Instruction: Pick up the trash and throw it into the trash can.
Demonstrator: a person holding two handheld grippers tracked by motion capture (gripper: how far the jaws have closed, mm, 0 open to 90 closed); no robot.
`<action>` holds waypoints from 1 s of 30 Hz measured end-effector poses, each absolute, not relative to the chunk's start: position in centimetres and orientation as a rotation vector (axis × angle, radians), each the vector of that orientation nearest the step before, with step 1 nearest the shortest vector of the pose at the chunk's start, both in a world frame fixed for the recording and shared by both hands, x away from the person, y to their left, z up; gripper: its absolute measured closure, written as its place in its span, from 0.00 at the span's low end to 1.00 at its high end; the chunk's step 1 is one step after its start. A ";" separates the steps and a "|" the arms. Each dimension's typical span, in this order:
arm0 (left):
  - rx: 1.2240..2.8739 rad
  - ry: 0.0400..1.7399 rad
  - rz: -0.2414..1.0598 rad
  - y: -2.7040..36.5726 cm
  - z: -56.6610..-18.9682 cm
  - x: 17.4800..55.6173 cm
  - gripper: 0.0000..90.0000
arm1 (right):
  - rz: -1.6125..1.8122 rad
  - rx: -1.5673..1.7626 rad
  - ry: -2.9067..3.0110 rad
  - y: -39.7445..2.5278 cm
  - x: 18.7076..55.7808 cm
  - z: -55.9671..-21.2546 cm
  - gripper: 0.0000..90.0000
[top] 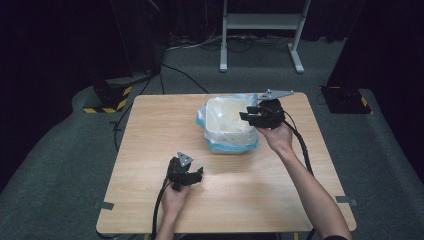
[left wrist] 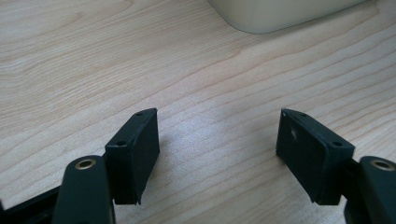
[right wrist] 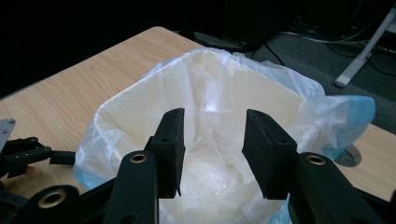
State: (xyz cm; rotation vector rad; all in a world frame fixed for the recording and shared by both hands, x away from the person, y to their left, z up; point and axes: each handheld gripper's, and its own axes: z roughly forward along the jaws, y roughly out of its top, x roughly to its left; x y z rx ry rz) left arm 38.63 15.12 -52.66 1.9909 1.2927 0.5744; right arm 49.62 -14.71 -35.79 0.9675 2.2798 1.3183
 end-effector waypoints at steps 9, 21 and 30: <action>1.990 1.293 0.575 15.1 -52.7 38.6 0.33 | 1.370 1.028 2.209 -18.3 47.3 -37.2 0.63; 1.989 1.293 0.575 15.1 -52.7 38.6 0.33 | 1.340 1.173 2.125 -22.5 43.3 -44.4 0.62; 1.991 1.291 0.577 15.1 -52.7 38.6 0.33 | 1.204 1.266 2.161 -23.1 42.6 -49.6 0.60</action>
